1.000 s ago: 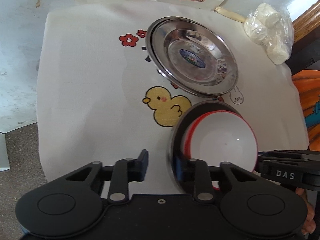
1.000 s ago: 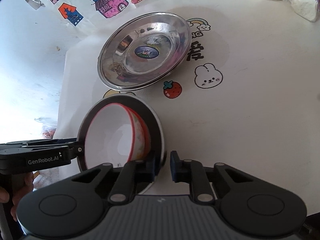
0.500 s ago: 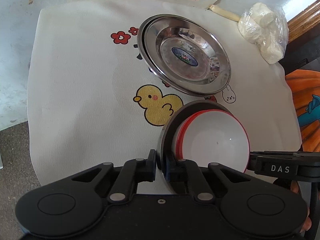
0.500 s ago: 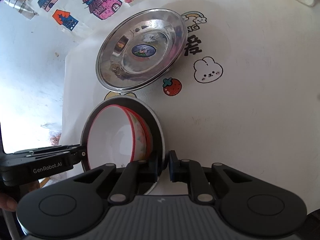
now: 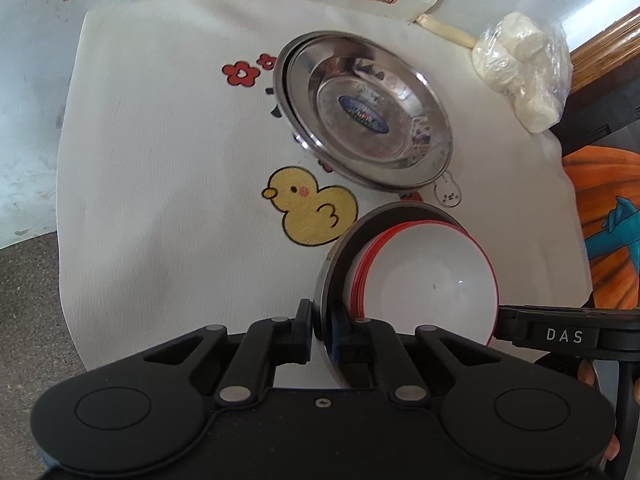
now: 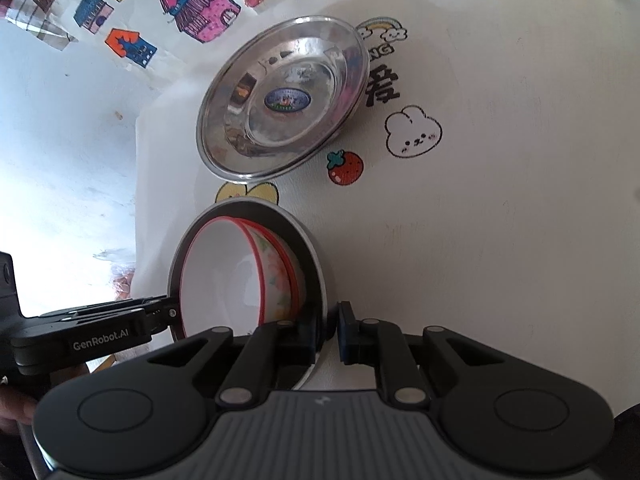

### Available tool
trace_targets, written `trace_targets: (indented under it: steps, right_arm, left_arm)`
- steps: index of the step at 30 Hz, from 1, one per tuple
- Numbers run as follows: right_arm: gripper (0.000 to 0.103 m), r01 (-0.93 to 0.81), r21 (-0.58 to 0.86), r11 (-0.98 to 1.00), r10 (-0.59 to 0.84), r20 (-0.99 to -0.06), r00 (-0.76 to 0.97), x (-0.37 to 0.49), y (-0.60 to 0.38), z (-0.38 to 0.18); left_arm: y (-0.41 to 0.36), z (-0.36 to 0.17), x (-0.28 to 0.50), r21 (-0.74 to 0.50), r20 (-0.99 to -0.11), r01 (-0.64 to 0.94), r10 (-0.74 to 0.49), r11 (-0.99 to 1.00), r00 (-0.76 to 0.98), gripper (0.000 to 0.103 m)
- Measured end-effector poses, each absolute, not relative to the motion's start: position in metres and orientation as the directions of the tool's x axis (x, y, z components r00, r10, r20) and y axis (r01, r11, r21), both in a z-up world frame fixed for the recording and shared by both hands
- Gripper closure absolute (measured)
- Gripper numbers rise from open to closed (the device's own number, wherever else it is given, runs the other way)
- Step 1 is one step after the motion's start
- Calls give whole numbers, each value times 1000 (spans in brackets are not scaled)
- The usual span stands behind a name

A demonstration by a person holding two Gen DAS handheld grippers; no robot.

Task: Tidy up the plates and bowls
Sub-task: 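Lift the stack with both grippers and carry it over the steel dish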

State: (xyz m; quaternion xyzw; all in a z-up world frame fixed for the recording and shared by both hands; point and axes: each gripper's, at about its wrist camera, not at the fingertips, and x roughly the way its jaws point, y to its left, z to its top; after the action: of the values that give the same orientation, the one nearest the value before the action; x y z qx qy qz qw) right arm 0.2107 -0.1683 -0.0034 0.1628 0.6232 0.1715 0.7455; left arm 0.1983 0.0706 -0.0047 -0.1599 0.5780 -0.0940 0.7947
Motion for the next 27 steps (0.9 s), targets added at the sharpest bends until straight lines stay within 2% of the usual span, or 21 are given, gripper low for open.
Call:
trace_targets:
  steps: [15, 27]
  right_arm:
    - [89, -68, 477, 876, 476, -833, 281, 229, -187, 36]
    - [89, -63, 494, 867, 488, -819, 301, 254, -191, 43]
  left_arm:
    - [68, 28, 218, -434, -829, -33, -384, 900, 406, 97]
    - [74, 37, 245, -462, -808, -71, -386, 884, 444, 97]
